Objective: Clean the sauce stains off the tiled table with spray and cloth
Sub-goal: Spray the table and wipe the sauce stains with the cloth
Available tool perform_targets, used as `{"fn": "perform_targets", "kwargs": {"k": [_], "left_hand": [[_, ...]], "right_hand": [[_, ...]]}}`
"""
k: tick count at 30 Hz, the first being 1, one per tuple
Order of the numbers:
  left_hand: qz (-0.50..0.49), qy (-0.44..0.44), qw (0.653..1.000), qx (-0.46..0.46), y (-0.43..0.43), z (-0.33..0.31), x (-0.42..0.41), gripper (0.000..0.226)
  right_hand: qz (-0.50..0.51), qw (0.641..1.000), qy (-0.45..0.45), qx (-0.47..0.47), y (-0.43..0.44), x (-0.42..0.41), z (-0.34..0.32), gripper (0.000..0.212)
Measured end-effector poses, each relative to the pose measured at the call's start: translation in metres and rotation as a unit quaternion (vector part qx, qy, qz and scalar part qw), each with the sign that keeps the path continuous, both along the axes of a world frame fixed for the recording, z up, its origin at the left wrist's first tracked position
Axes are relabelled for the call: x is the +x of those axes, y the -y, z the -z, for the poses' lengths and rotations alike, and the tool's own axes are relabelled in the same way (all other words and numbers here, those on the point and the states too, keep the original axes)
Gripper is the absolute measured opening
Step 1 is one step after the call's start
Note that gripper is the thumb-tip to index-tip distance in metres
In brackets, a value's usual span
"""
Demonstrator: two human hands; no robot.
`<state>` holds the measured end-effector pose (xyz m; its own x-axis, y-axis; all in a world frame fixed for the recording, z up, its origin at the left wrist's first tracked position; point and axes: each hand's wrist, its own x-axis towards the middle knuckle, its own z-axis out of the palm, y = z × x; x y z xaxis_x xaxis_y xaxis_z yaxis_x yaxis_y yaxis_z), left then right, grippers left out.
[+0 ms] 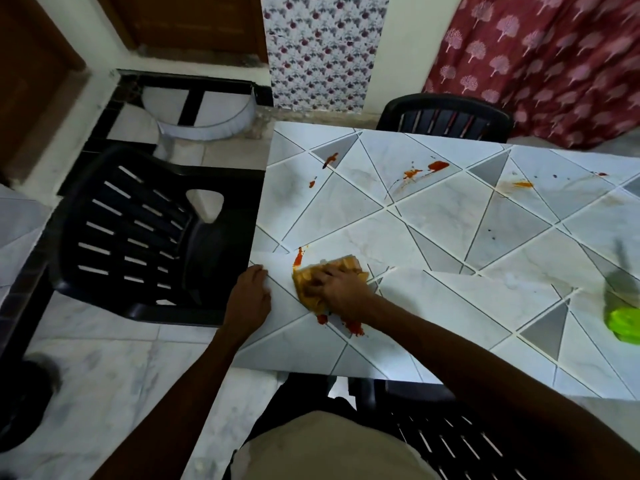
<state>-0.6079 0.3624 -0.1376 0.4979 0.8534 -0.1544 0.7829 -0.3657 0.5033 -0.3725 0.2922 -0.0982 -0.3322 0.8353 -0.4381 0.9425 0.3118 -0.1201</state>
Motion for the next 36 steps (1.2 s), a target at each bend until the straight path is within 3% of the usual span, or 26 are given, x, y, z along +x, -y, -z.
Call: {"fn": "perform_targets", "kwargs": {"k": [6,10,15,17,21,26,33,36], "left_hand": [[0.002,-0.022,1.0,-0.004,-0.003,-0.003,0.004,0.048],[0.013,-0.035,0.999,-0.016,-0.008,-0.002,0.003,0.049],[0.01,-0.044,0.999,-0.014,-0.007,-0.002,0.005,0.051],[0.008,-0.041,0.999,-0.009,-0.006,-0.001,0.006,0.05],[0.003,-0.025,1.0,-0.002,0.001,-0.003,0.013,0.045],[0.02,-0.021,1.0,0.005,0.013,0.0,0.022,0.045],[0.016,-0.034,0.999,0.005,0.017,0.006,0.023,0.047],[0.023,-0.042,0.999,0.01,0.019,0.01,0.021,0.05]], "right_hand": [[0.024,0.999,-0.013,0.016,0.028,0.027,0.0,0.054],[0.099,0.994,-0.046,-0.008,0.031,0.041,-0.004,0.046],[0.287,0.938,-0.187,0.04,0.016,0.048,-0.024,0.057],[0.316,0.927,-0.194,0.055,0.008,0.045,-0.026,0.054],[0.283,0.954,-0.1,-0.013,0.002,0.033,-0.01,0.055],[0.24,0.968,-0.062,-0.047,0.018,0.026,-0.002,0.061],[0.248,0.965,-0.06,-0.068,0.051,0.021,0.0,0.061],[0.276,0.955,-0.091,-0.064,0.064,0.023,0.025,0.073]]}}
